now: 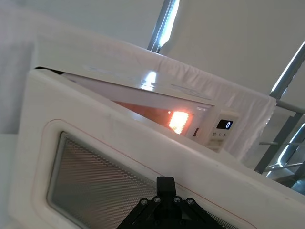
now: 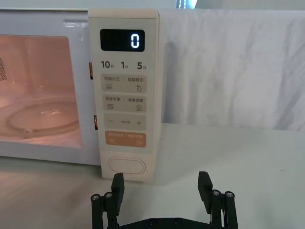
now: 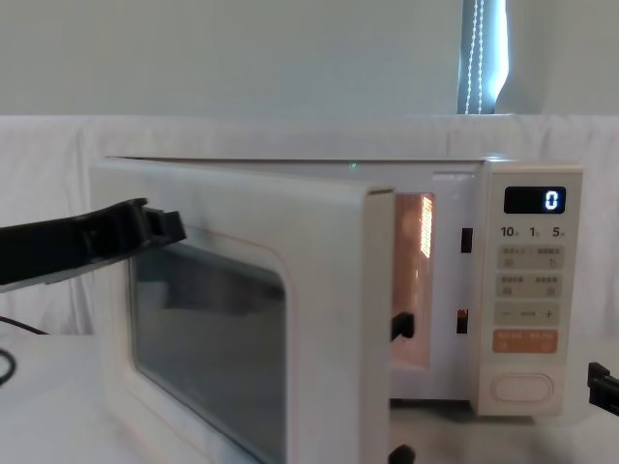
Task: Press the button to open the microwave door with one hand; close the microwave door with the other hand.
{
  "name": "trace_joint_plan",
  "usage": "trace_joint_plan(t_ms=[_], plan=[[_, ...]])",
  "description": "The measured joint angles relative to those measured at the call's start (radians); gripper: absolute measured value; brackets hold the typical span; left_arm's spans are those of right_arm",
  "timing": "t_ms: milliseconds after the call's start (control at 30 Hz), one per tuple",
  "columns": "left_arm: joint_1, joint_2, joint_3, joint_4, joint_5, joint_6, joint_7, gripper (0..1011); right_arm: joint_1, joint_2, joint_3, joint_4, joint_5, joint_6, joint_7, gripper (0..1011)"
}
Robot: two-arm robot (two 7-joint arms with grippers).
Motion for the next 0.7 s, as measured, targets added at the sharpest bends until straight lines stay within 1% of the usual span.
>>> trace_joint_plan(t_ms=[67,167,367,467,500,533,600,700], plan=[[-0.016,-0.005,0.018,0.009,0.001,-0.003,0.011,0,0.000,0.000,0.000,0.000,0.000,0.000,0.000,1002],[-0.031,-0.011,0.035,0.017,0.003,-0.008,0.022,0,0.000,0.000,0.000,0.000,0.000,0.000,0.000,1002],[-0.085,-0.027,0.083,0.046,0.015,-0.028,0.056,0,0.000,0.000,0.000,0.000,0.000,0.000,0.000,1002],[-0.104,-0.032,0.099,0.062,0.022,-0.036,0.066,0,0.000,0.000,0.000,0.000,0.000,0.000,0.000,1002],[-0.119,-0.037,0.111,0.077,0.027,-0.039,0.076,0,0.000,0.000,0.000,0.000,0.000,0.000,0.000,1002],[-0.119,-0.037,0.111,0.077,0.027,-0.039,0.076,0,0.000,0.000,0.000,0.000,0.000,0.000,0.000,1002],[-0.140,-0.045,0.125,0.098,0.030,-0.042,0.088,0,0.000,0.000,0.000,0.000,0.000,0.000,0.000,1002],[-0.180,-0.062,0.145,0.145,0.029,-0.042,0.109,0,0.000,0.000,0.000,0.000,0.000,0.000,0.000,1002]])
